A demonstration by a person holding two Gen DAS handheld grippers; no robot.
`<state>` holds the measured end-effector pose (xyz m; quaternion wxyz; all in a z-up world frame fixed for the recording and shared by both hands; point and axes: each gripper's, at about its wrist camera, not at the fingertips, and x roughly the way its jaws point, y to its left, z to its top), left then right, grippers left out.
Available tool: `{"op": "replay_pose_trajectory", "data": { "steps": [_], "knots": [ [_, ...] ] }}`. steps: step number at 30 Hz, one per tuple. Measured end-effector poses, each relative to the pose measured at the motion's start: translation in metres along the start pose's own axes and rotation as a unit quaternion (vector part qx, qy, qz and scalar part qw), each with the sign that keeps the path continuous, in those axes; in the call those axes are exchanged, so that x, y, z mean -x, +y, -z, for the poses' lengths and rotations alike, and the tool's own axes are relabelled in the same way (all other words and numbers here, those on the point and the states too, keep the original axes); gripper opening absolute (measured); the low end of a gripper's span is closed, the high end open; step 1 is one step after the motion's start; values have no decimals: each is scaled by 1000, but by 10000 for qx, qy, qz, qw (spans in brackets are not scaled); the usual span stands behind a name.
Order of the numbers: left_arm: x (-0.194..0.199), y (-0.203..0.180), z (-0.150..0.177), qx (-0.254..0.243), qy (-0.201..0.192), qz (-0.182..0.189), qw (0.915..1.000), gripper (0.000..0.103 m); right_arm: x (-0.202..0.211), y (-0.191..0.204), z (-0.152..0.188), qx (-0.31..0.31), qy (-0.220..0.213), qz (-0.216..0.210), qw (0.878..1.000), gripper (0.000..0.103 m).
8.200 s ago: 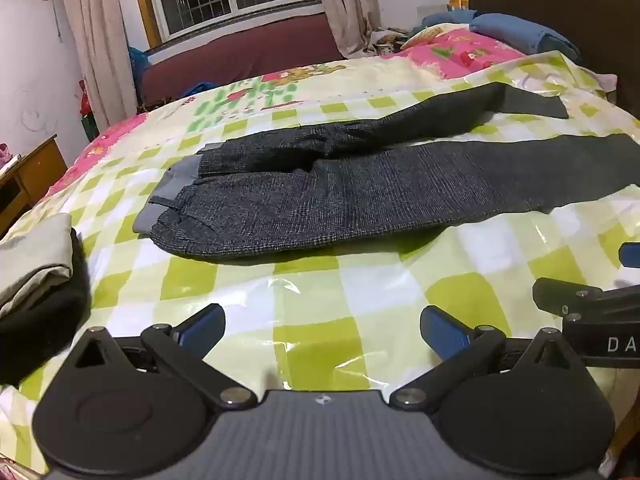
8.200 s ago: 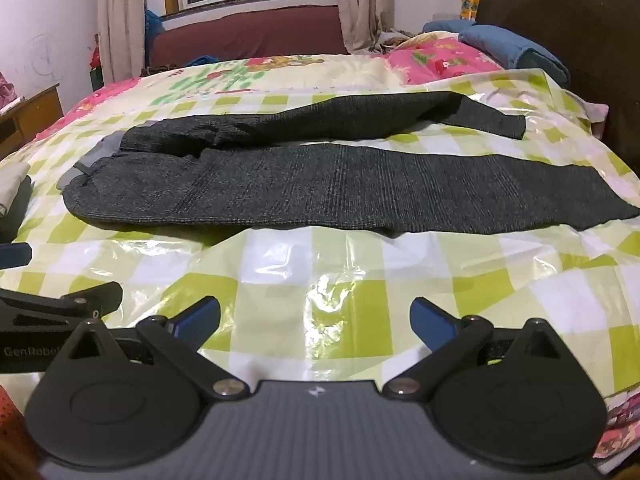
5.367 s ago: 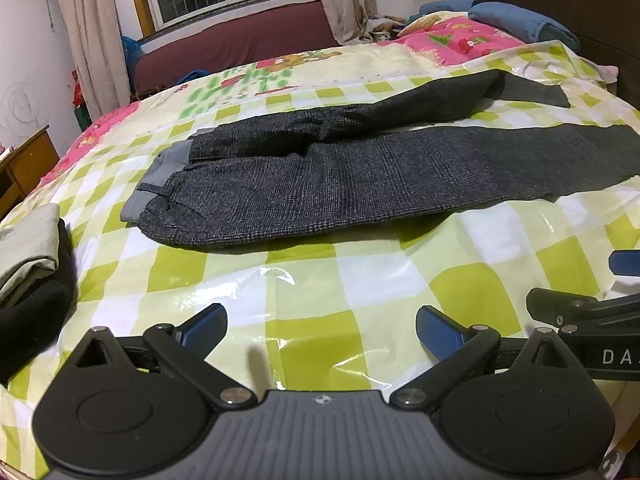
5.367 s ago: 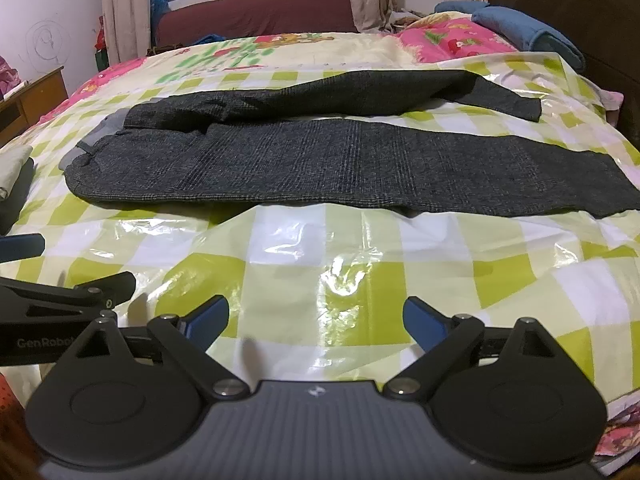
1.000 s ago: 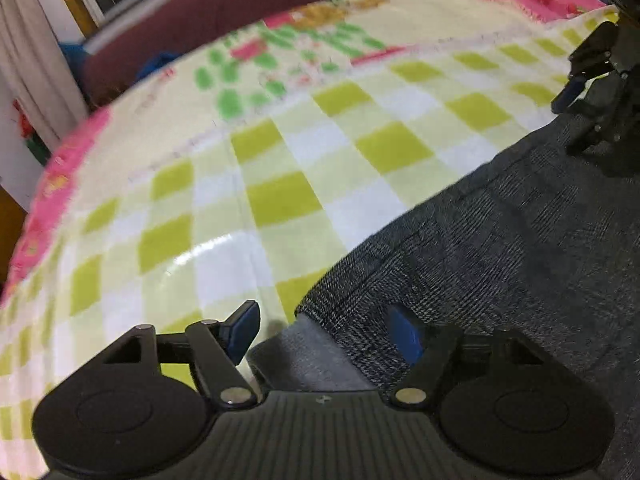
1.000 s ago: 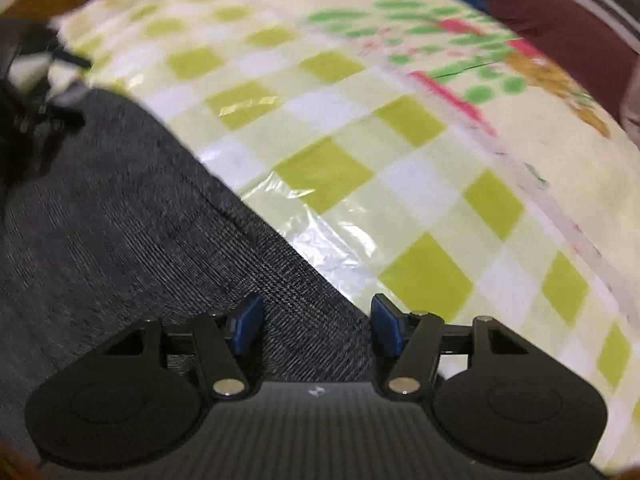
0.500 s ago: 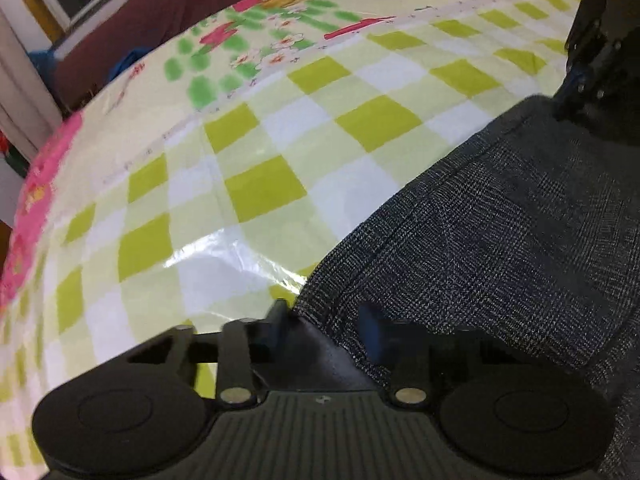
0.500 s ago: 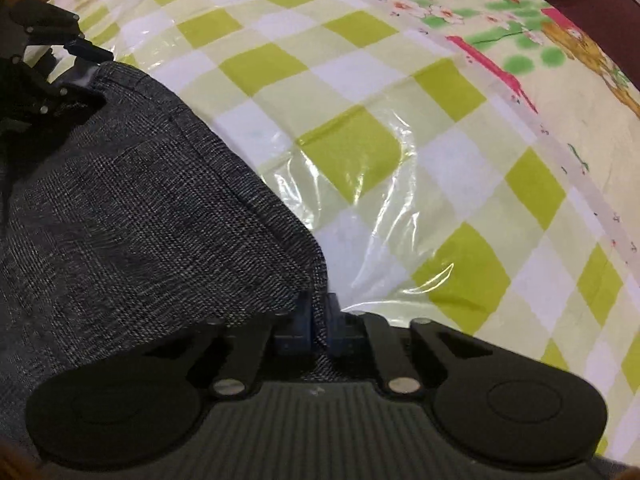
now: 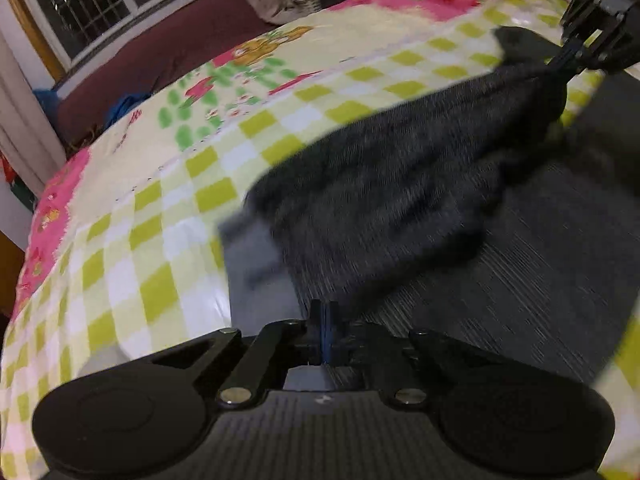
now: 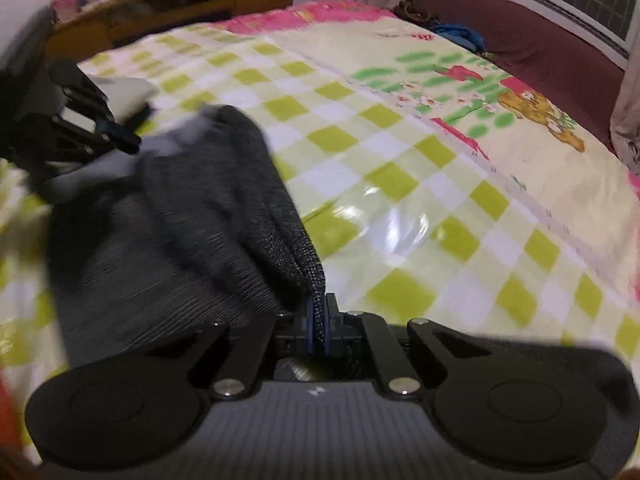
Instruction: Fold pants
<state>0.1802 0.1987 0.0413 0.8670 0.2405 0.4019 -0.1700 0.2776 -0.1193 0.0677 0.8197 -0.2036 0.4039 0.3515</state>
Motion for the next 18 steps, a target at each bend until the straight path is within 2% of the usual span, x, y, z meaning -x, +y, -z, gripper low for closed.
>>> {"op": "replay_pose_trajectory", "data": {
  "steps": [2,4,6,8,9,11,13,14,16,18],
  "knots": [
    [19,-19,17,97,-111,-8,9999,18,25,29,31,-162,-29,-70,9998,5],
    [29,-35,29,289,-306,-44,9991,19,32,60,62,-16,46,14,10000,5],
    [32,-47,33,557,-342,36,9979,22,17,88,92,10,369,127,9992,6],
    [37,-58,35,585,-408,133,9974,23,-2,109,112,7,623,187,9979,9],
    [41,-64,36,550,-481,157,9972,26,-10,120,118,267,750,262,9965,9],
    [46,-72,36,537,-544,152,9970,32,-14,139,117,972,811,526,9906,12],
    [45,-76,38,545,-603,44,9967,32,-9,146,105,1288,688,630,9873,13],
    [45,-75,41,608,-625,23,9962,33,-6,145,98,1338,617,667,9868,17],
    [44,-67,48,867,-641,22,9942,34,-2,143,83,1386,369,895,9856,35],
    [42,-60,54,1144,-632,25,9914,34,-6,143,66,1379,80,1038,9850,37]
  ]
}}
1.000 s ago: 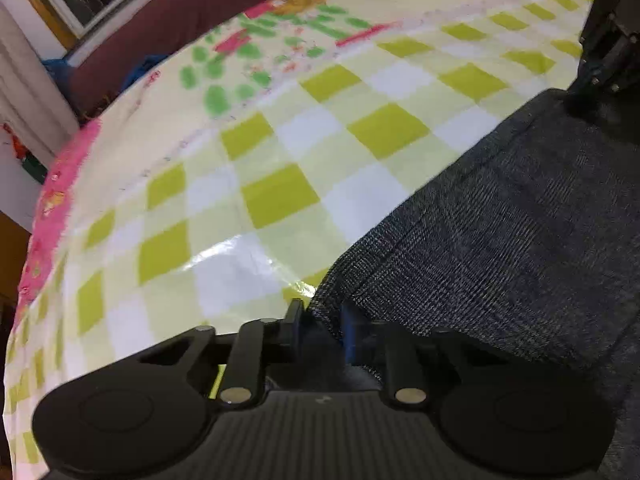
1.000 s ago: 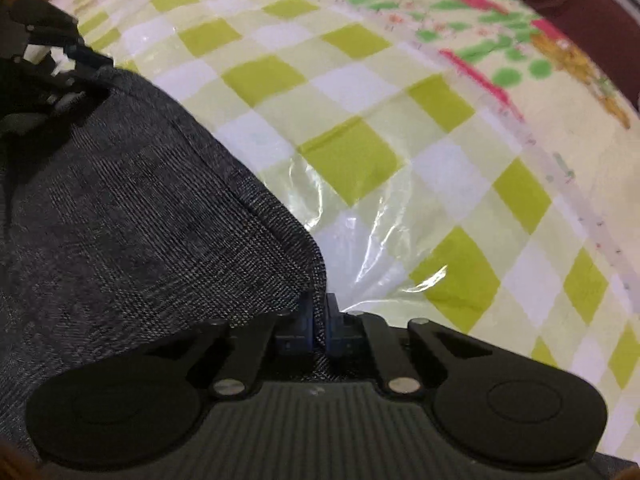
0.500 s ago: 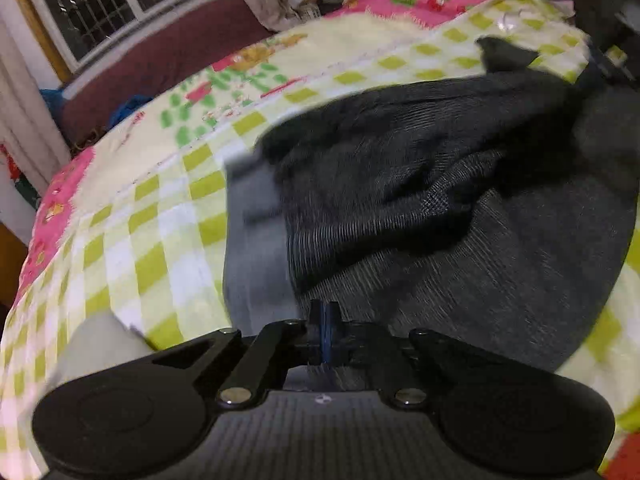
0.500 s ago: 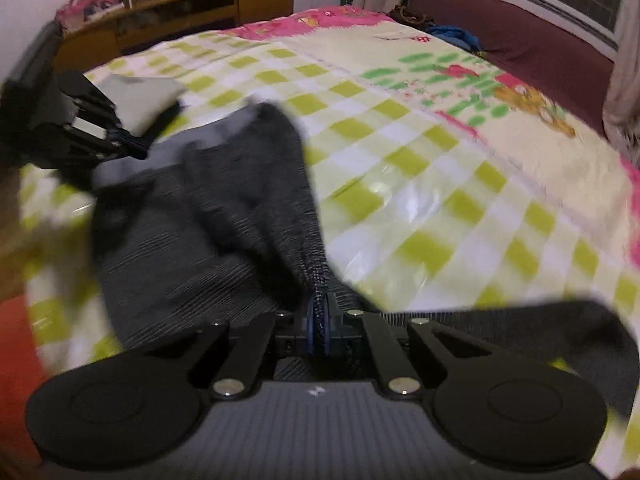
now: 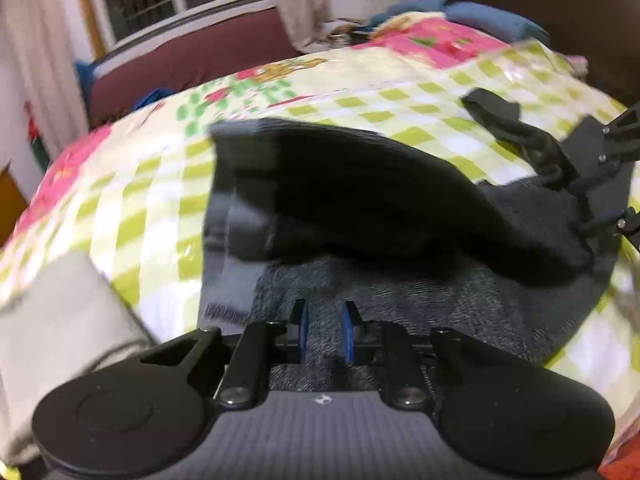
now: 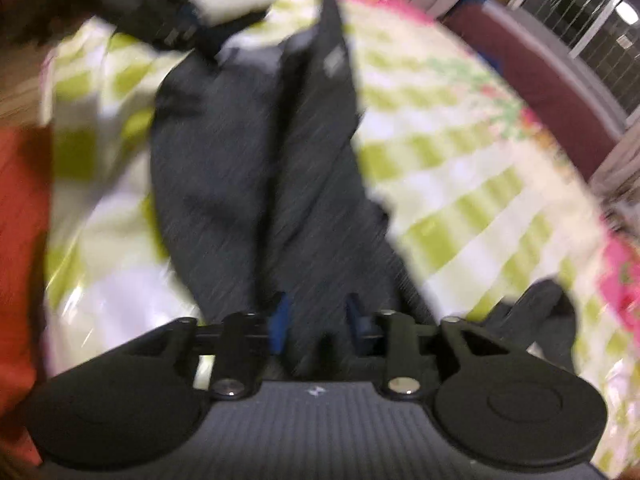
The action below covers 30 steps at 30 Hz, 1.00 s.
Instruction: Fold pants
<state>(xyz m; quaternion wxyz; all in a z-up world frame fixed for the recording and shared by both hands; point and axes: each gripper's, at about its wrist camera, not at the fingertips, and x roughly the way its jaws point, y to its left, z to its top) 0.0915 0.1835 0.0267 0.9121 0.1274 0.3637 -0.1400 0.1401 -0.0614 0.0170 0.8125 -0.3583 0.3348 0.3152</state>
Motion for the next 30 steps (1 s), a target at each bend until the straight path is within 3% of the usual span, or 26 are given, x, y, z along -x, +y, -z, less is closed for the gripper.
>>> {"op": "replay_pose_trajectory", "data": {
  "steps": [4,8,9,10,11,12,14,17,18,19,21,23,25,30],
  "knots": [
    [-5,21,5,573,-86,58,9983,36,-25,9,-38,-107,-574,-40,9983,48],
    [-5,33,-3,990,-355,202,9943,42,-60,26,-78,-184,-984,66,9950,48],
    [-3,35,-6,1034,-448,204,9934,47,-72,29,-87,-158,-1000,203,9947,45],
    [-1,38,-7,1049,-501,194,9930,49,-80,29,-92,-163,-977,315,9946,36],
    [1,40,-8,1042,-549,166,9929,50,-90,27,-99,-256,-851,318,9955,24],
    [3,42,-8,1032,-578,128,9929,51,-96,22,-105,-468,-710,164,9962,0],
    [7,49,-3,1071,-560,90,9926,52,-90,18,-105,-730,-691,-151,9948,0],
    [10,59,13,1236,-469,-21,9912,55,-77,29,-101,-468,-822,-173,9954,6],
    [8,62,18,1311,-433,-83,9904,56,-74,35,-98,-425,-869,-244,9950,12],
    [5,65,21,1396,-400,-115,9893,56,-73,41,-98,-356,-883,-330,9949,28],
    [-3,69,23,1507,-396,-118,9877,56,-73,58,-96,-112,-899,-414,9950,47],
    [-10,66,21,1344,-441,-195,9897,57,-74,76,-94,123,-903,-335,9953,47],
    [-22,62,14,1076,-458,-389,9924,61,-86,86,-92,322,-859,26,9958,47],
    [-59,62,3,851,-199,-240,9959,64,-94,88,-86,458,-904,289,9944,48]
  ]
}}
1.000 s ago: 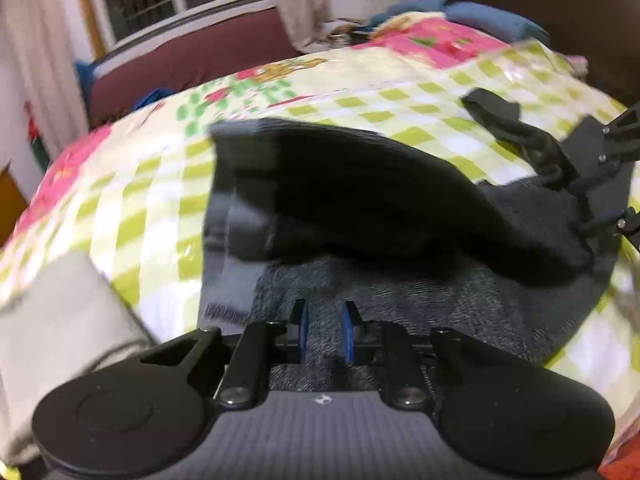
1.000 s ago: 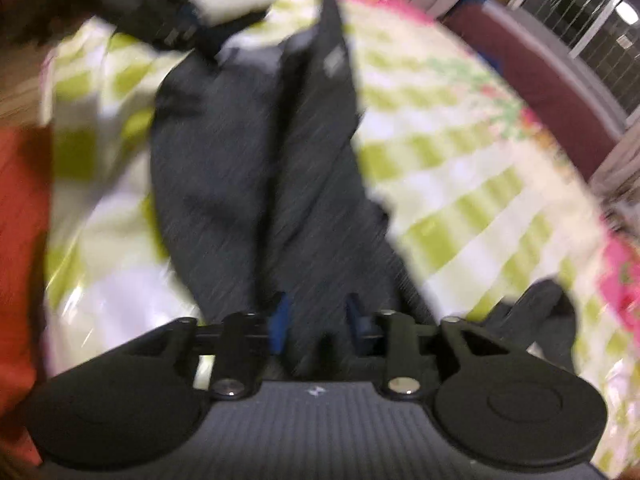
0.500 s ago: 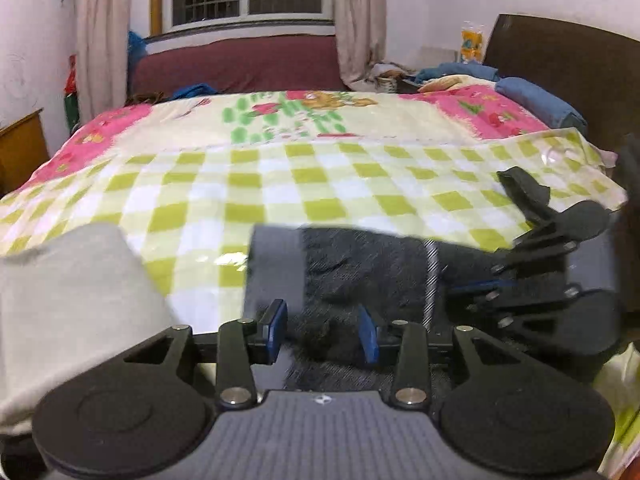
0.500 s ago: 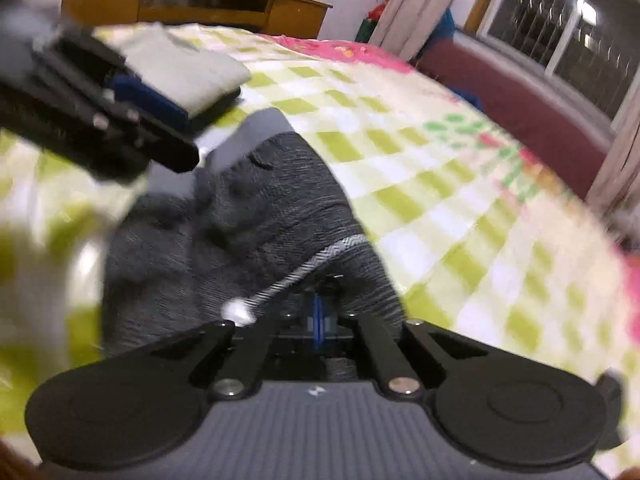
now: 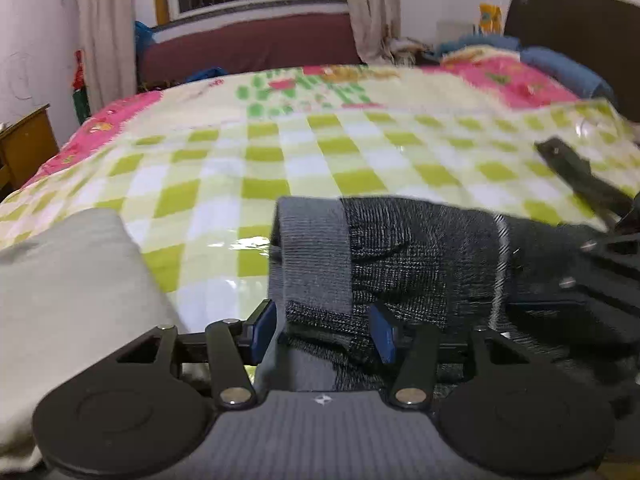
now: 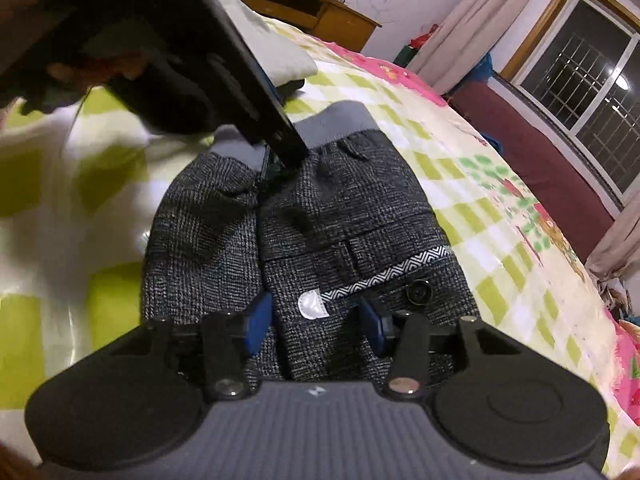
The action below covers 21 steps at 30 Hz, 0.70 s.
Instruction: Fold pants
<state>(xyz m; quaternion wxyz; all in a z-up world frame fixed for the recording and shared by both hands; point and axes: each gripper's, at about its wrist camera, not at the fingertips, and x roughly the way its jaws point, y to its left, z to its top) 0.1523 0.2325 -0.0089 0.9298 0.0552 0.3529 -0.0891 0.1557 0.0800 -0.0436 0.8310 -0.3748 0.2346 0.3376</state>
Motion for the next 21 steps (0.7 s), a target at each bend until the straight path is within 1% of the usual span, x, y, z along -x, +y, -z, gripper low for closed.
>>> {"op": "replay_pose_trajectory", "data": {
  "steps": [2,3,5,6,7,8,9,10,11,13,15,18,19,21],
  "knots": [
    [-8,-1,0,-75,60,3,10000,64,7,4,3,186,-27,6,9998,48],
    [-8,-1,0,-84,92,17,9999,60,10,4,5,219,-38,-14,9998,48],
    [-4,-2,-2,-118,106,53,9999,57,6,1,12,243,90,53,9997,45],
    [-1,-2,-3,-150,119,62,9998,54,2,-3,13,134,158,27,9998,38],
    [0,0,-5,-148,155,84,9997,52,-1,-8,14,-39,219,-65,9997,24],
    [1,1,-7,-138,204,73,9997,40,-3,-15,11,-284,313,-263,9988,16],
    [3,4,-9,-141,244,46,9996,35,-2,-18,8,-450,361,-351,9977,12],
    [8,9,-12,-90,260,113,9996,33,3,-19,7,-559,361,-407,9970,9],
    [13,13,-13,-24,255,186,9995,31,9,-21,3,-613,319,-465,9965,8],
    [30,17,-15,-39,152,214,9996,31,25,-26,-3,-753,188,-584,9953,7],
    [44,18,-14,-110,44,161,9998,31,44,-26,-9,-838,31,-699,9940,7],
    [58,20,-9,0,-18,356,9994,32,63,-33,-11,-1088,-53,-843,9905,7],
    [64,19,-5,-13,-123,379,9992,34,66,-39,-11,-1301,-28,-921,9872,7],
    [67,18,1,-76,-161,398,9990,50,66,-50,-11,-1715,12,-1125,9787,7]
  ]
}}
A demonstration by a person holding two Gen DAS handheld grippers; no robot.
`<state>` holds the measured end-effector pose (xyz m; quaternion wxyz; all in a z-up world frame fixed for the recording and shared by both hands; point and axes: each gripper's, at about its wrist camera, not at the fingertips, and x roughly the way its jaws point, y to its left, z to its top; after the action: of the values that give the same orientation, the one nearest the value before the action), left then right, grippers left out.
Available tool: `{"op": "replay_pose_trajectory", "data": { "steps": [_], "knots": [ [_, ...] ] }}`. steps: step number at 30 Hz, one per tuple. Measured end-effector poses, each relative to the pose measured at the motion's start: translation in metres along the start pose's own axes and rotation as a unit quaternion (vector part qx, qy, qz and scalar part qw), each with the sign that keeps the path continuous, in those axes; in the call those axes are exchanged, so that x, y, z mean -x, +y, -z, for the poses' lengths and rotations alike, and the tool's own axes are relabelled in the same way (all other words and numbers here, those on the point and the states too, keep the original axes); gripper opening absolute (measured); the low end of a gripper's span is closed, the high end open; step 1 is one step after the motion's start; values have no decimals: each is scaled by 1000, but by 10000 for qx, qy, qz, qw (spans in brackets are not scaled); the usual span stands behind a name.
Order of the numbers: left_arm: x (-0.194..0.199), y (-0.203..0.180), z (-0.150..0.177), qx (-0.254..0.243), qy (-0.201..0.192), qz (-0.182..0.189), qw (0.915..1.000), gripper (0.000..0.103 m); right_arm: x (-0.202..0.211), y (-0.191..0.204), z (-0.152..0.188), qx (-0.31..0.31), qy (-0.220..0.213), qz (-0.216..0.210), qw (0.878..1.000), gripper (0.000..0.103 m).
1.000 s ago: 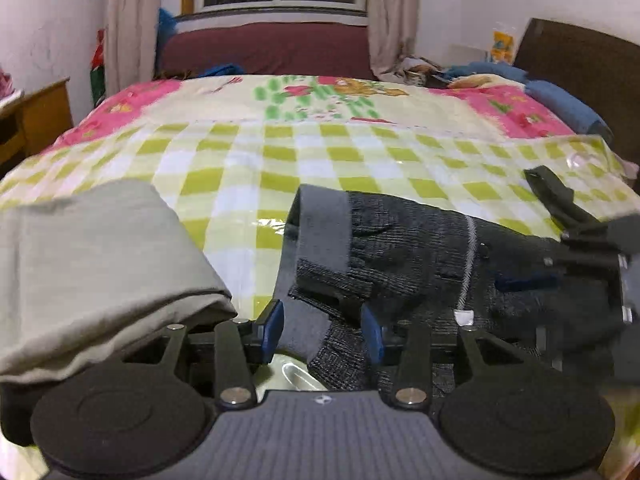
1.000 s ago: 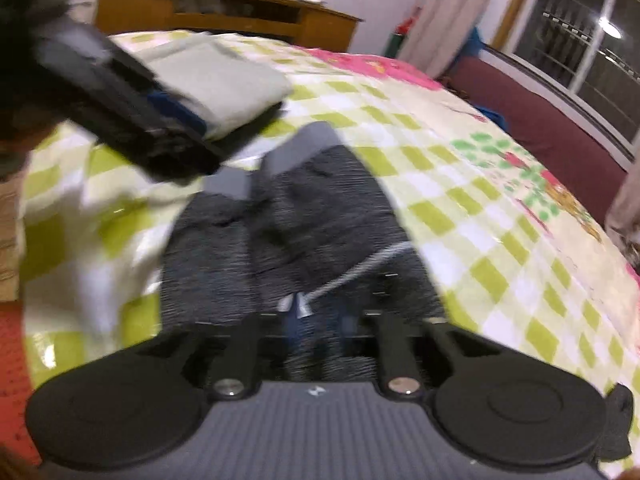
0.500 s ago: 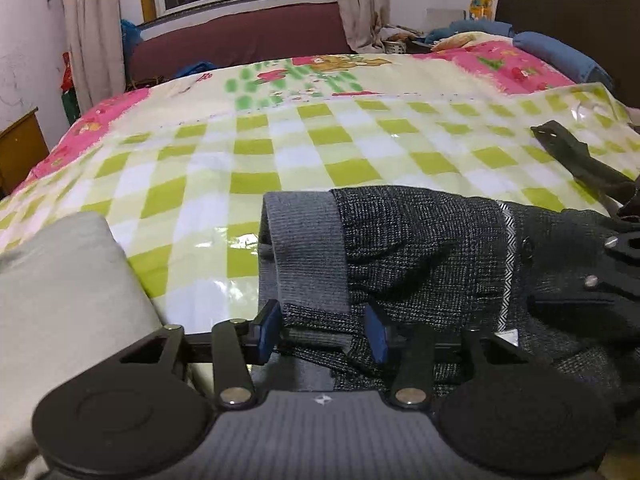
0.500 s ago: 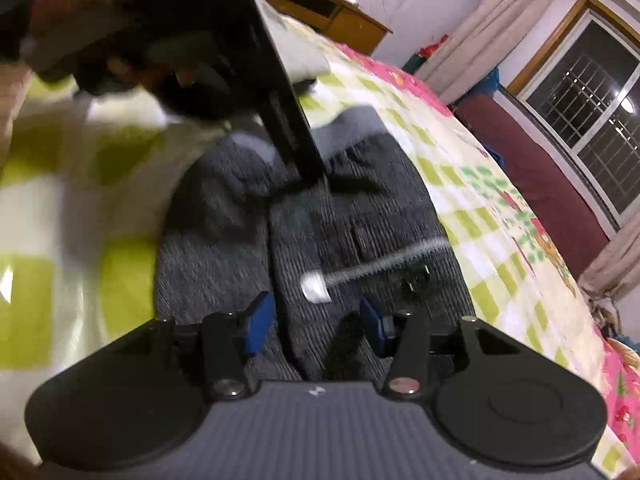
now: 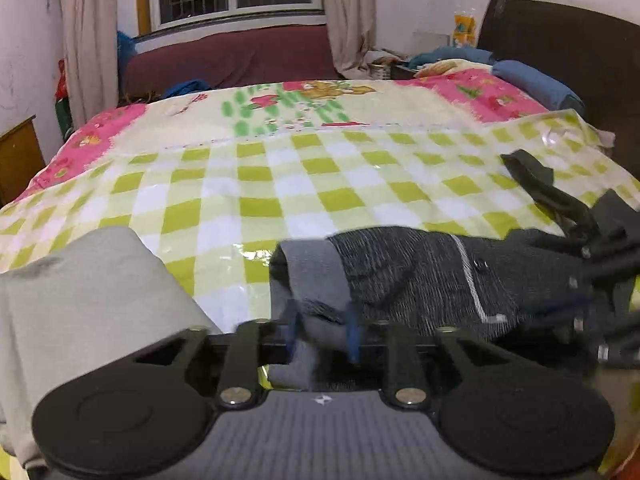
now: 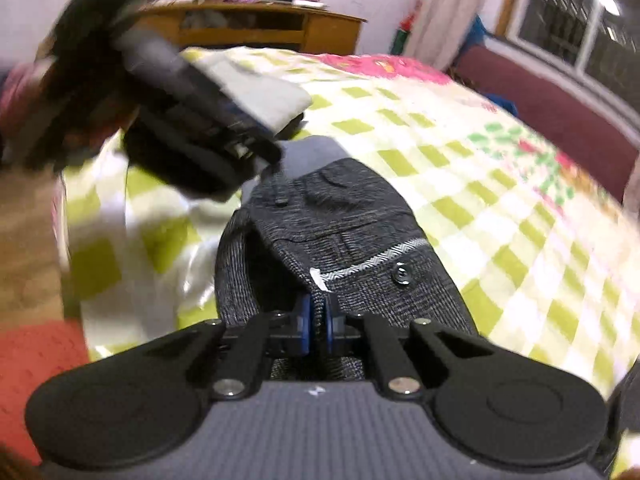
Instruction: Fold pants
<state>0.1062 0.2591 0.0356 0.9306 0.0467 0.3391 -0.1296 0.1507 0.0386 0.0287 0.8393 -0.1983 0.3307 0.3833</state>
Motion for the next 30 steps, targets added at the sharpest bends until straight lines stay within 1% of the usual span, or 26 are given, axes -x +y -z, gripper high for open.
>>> {"op": "replay_pose_trajectory", "data": {
  "steps": [2,4,5,6,9,11,13,15,16,17,19,20,23,24,25,26,27,28,29,30],
  "knots": [
    [-10,1,4,-4,152,-161,9998,50,-4,0,-1,-128,86,-113,9998,7],
    [-22,2,7,-41,286,-449,9986,42,-7,6,-3,-179,160,-278,9993,7],
    [-25,4,7,-57,320,-503,9982,34,-5,8,-2,-195,152,-345,9991,7],
    [-27,6,7,-67,344,-519,9980,31,-3,13,-1,-171,125,-392,9990,7],
    [-30,10,10,-142,409,-669,9968,31,-8,25,4,-183,135,-493,9985,7],
    [-32,8,15,-259,439,-903,9946,32,-23,29,12,-208,207,-353,9989,8],
    [-27,7,16,-85,357,-1001,9943,32,-45,31,19,-317,467,-349,9978,18],
    [-17,-1,15,-107,137,-1207,9925,32,-43,34,18,-218,424,-321,9983,20],
    [-10,-10,14,-173,-32,-1222,9923,32,-36,32,17,-243,340,-354,9985,21],
    [-5,-18,14,-200,-155,-1112,9935,32,-30,27,17,-340,295,-410,9981,20],
    [-2,-34,13,-311,-220,-923,9950,32,-15,13,19,-656,189,-493,9964,22],
    [-4,-43,13,-425,-163,-829,9955,32,-4,3,22,-850,122,-411,9955,22],
    [-23,-65,18,-671,202,-534,9961,32,31,-35,35,-1456,-63,-14,9893,22],
    [-29,-72,20,-721,332,-455,9958,32,43,-52,42,-1660,-112,196,9859,23],
    [-32,-79,20,-729,369,-377,9959,32,53,-68,47,-1777,-154,476,9828,26],
    [-32,-87,18,-737,325,-270,9964,32,61,-83,51,-1806,-178,797,9802,28],
    [-31,-96,14,-739,247,-156,9968,32,67,-100,55,-1818,-166,1175,9762,33],
    [-30,-107,8,-750,147,-11,9971,32,71,-119,58,-1912,-114,1588,9685,36],
    [-31,-118,4,-794,66,121,9967,32,74,-143,60,-2102,-50,1912,9588,37],
    [-33,-130,-2,-854,5,280,9960,32,76,-169,62,-2344,-17,2142,9482,41]
  ]
}}
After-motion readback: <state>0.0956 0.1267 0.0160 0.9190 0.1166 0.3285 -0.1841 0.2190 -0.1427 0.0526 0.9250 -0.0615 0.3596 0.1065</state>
